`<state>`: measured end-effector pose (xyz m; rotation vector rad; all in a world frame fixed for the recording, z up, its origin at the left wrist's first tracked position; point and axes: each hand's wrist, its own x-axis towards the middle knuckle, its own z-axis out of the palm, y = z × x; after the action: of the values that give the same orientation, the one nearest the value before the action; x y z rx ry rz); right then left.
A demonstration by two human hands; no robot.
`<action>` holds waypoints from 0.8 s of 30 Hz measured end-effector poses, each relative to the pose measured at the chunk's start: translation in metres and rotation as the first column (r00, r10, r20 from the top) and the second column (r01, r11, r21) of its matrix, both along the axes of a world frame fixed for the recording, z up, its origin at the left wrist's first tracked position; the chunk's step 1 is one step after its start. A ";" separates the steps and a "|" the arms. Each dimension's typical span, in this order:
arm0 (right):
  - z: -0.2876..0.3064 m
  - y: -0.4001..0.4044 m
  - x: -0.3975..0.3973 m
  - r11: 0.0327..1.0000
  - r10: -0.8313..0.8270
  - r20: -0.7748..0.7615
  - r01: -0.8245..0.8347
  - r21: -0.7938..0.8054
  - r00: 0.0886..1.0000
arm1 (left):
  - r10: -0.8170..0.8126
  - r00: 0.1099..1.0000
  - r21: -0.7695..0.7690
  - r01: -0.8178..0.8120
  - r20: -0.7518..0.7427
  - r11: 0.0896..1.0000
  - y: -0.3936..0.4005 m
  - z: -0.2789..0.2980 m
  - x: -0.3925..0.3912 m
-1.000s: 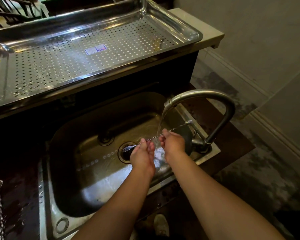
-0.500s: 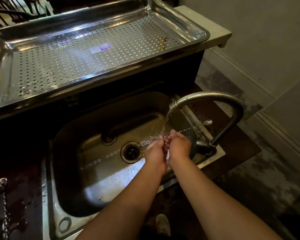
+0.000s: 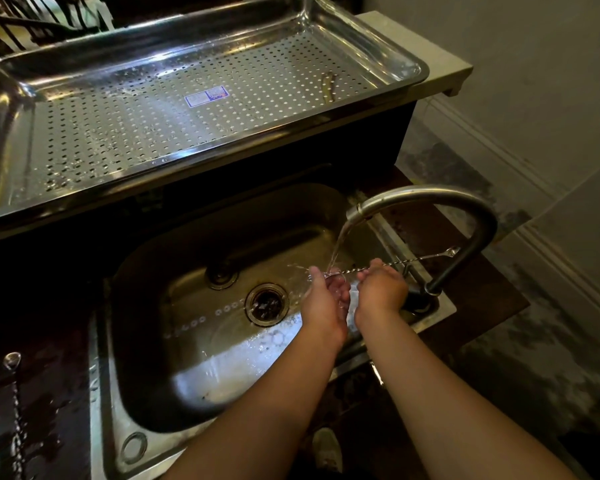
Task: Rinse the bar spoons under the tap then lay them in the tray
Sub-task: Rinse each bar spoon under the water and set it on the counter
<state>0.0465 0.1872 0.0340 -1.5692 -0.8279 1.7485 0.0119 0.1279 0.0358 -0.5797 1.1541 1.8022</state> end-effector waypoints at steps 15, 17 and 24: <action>0.003 -0.039 -0.017 0.993 0.047 -0.085 -0.056 -0.104 0.995 | -0.022 0.996 -0.078 0.015 -0.085 0.997 -0.024 -0.008 -0.009; -0.005 -0.054 -0.023 0.988 0.125 -0.050 -0.129 -0.086 0.991 | -0.050 0.994 -0.154 0.034 -0.101 0.988 -0.035 -0.010 -0.015; -0.021 -0.090 -0.038 0.944 0.304 0.019 -0.299 -0.139 0.952 | -0.578 0.650 -0.666 0.145 -0.493 0.732 -0.090 -0.004 -0.029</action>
<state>0.0084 0.0974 0.0131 -1.6364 -1.0344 2.0319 -0.0169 0.0383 0.0317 0.0708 2.2001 1.2620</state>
